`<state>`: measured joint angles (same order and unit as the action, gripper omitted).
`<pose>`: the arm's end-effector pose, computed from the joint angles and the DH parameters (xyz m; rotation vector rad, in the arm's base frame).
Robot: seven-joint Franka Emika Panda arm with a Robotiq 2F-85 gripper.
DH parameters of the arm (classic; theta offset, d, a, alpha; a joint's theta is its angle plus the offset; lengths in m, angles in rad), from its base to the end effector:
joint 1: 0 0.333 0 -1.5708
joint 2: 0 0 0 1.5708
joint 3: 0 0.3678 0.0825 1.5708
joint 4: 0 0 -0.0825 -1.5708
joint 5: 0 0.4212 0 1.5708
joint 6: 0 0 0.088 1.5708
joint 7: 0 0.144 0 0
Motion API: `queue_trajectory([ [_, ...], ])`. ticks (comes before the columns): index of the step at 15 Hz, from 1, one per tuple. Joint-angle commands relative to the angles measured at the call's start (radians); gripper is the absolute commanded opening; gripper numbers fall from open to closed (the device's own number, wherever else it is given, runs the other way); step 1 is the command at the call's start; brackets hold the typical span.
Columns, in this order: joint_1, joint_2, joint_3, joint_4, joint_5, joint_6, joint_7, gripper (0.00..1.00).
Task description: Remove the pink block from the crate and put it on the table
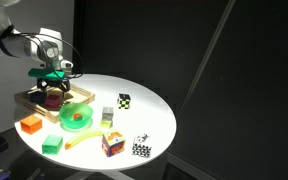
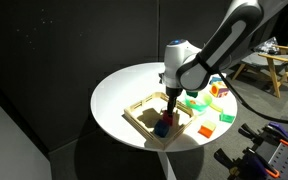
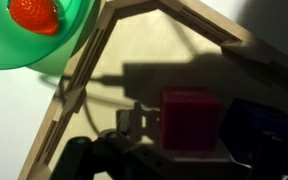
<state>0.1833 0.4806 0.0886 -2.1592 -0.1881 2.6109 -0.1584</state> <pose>0.5795 0.1639 0.1460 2.9573 0.8895 -0.0326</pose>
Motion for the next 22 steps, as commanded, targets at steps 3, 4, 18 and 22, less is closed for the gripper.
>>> queue_trajectory([
  [3, 0.014, 0.024, -0.016, 0.024, -0.033, 0.008, 0.04, 1.0],
  [4, 0.015, 0.026, -0.016, 0.026, -0.032, 0.007, 0.04, 1.0],
  [18, 0.019, 0.054, -0.025, 0.034, -0.032, 0.002, 0.038, 0.75],
  [22, 0.018, 0.054, -0.022, 0.035, -0.028, -0.005, 0.035, 0.47],
])
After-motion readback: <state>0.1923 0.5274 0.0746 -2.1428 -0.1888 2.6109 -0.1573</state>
